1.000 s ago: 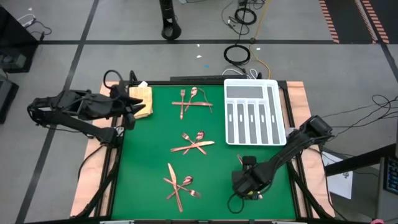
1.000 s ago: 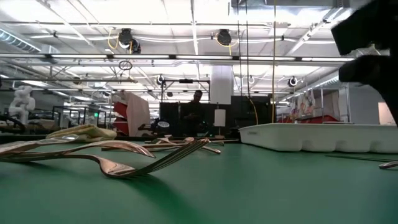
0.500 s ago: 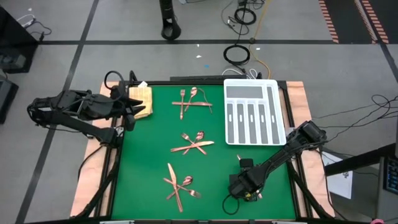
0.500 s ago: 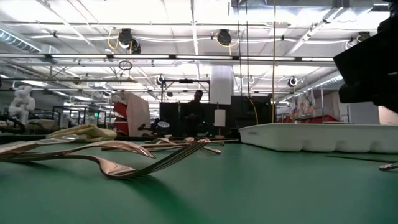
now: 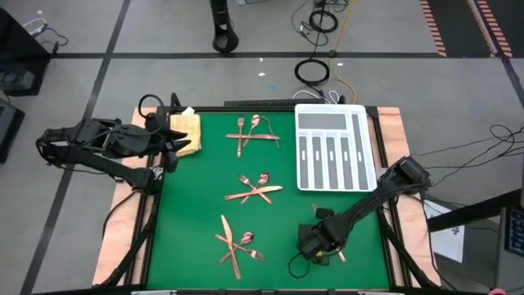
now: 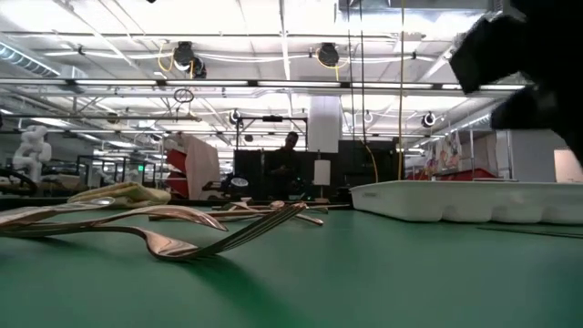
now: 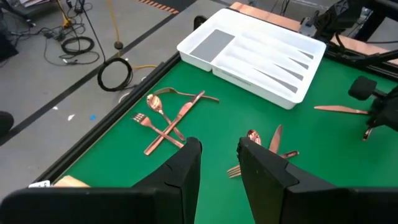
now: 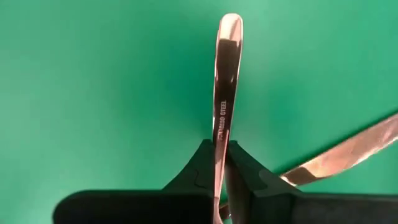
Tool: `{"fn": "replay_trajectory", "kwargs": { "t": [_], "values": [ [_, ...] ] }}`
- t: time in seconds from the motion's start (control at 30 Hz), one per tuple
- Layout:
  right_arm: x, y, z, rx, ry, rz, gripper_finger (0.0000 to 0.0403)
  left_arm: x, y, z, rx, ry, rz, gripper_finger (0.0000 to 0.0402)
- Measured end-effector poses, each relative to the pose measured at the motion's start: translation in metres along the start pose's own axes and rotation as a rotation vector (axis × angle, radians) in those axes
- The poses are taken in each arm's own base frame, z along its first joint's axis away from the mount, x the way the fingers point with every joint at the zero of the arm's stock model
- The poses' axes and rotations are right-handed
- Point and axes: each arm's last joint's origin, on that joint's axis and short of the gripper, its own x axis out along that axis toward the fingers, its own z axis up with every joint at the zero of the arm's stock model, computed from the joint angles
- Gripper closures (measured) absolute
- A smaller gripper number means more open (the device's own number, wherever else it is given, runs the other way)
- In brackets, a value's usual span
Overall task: Sort silverware
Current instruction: Put the bottom right gold spoon into the silverware organizer
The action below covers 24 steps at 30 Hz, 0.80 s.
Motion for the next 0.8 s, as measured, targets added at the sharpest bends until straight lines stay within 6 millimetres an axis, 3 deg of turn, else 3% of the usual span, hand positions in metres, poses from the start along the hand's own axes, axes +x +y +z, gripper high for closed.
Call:
{"fn": "replay_trajectory", "kwargs": {
  "t": [0.23,0.47,0.67,0.8],
  "values": [
    [-0.036,-0.017,0.007,0.204,-0.198,-0.013,0.0402,0.0,0.0,0.0,0.006,0.0,0.0,0.0286],
    [-0.077,-0.047,0.017,0.551,-0.455,-0.014,0.0403,0.0,0.0,0.0,0.002,0.0,0.0,0.0286],
    [-0.103,-0.088,0.023,0.814,-0.539,-0.039,0.0403,0.0,0.0,0.0,0.007,0.0,0.0,0.0286],
    [-0.114,-0.122,0.036,0.885,-0.574,-0.081,0.0403,0.0,0.0,0.0,0.006,0.0,0.0,0.0286]
  ]
}}
